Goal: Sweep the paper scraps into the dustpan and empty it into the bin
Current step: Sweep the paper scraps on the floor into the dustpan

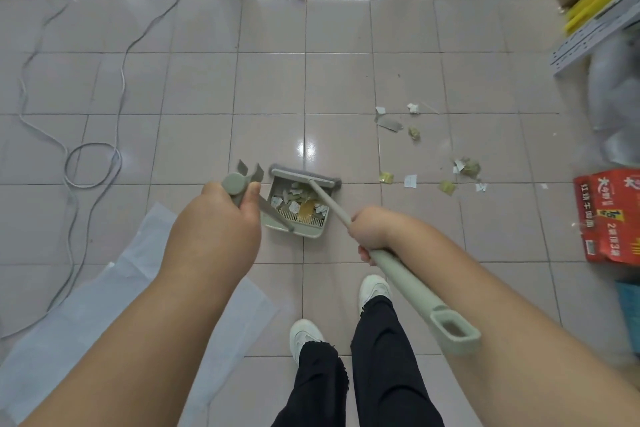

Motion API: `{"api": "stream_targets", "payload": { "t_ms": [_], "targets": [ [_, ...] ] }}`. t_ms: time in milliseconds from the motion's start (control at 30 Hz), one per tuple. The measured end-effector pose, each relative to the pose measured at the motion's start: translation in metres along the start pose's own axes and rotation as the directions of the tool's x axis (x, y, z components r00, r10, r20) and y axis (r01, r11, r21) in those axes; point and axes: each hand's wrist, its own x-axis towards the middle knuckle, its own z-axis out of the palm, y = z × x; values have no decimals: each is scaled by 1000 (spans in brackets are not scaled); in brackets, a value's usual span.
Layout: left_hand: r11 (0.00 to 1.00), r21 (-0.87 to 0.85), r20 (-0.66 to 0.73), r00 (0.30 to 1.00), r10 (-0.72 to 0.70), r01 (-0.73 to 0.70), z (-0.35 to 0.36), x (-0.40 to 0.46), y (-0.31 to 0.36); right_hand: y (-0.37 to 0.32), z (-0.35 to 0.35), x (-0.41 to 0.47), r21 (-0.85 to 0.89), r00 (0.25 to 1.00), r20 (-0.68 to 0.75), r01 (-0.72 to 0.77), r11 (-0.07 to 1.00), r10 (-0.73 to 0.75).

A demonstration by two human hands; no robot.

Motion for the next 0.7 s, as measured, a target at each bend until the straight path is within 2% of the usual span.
{"api": "stream_targets", "payload": {
  "t_ms": [100,233,433,600,700],
  "targets": [
    [1000,-15,4,1000,-12,12,-3,0,0,18,-20,-14,84,999,7,-39,996,39],
    [1000,-22,0,1000,-11,11,-1,-9,1,33,-47,-34,210,999,-43,-18,977,28],
    [999,-23,-5,999,46,-47,14,-35,6,59,-64,-47,254,986,-165,64,965,-23],
    [991,33,-15,991,132,-132,29,-54,32,96,-101,-44,310,967,-252,41,950,40],
    [983,66,-15,985,174,-172,40,-62,53,122,-122,-31,329,962,-249,-24,944,112]
  ]
}}
